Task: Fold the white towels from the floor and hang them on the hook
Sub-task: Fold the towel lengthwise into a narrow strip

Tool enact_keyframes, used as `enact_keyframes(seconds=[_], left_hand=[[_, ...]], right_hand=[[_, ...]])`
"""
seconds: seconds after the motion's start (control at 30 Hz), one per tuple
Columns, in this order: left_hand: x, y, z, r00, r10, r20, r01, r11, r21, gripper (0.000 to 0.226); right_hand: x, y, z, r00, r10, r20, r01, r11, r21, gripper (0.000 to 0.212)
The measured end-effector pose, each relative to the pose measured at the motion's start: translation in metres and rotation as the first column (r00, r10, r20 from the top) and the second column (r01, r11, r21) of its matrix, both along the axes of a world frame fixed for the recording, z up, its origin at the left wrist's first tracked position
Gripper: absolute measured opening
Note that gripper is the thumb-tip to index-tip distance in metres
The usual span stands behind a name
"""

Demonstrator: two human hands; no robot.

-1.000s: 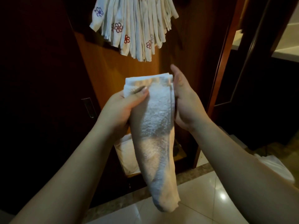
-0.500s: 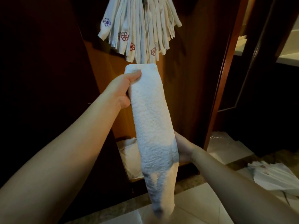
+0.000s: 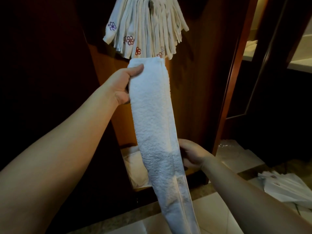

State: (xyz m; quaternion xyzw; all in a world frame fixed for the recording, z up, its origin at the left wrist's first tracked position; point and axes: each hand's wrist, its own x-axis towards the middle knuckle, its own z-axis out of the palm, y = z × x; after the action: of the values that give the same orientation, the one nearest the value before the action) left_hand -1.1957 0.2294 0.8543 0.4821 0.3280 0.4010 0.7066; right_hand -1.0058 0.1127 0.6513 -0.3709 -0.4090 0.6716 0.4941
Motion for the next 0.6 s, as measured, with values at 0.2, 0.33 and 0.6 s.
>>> enact_keyframes(seconds=[0.2,0.33,0.6], left_hand=[[0.004,-0.001,0.009,0.997,0.081,0.005,-0.081,0.997,0.016,0.03],[0.009,0.0,0.012,0.989,0.148,0.004,-0.148,0.989,0.007,0.027],[0.02,0.012,0.015,0.98,0.199,-0.012,-0.199,0.98,-0.012,0.026]], right_hand=[[-0.003,-0.005,0.017,0.797,-0.508,0.327,0.421,0.856,0.301,0.041],[-0.009,-0.003,0.012,0.621,-0.655,0.43,0.49,0.753,0.44,0.038],[0.007,0.002,0.019,0.984,-0.16,0.083,0.154,0.985,0.074,0.055]])
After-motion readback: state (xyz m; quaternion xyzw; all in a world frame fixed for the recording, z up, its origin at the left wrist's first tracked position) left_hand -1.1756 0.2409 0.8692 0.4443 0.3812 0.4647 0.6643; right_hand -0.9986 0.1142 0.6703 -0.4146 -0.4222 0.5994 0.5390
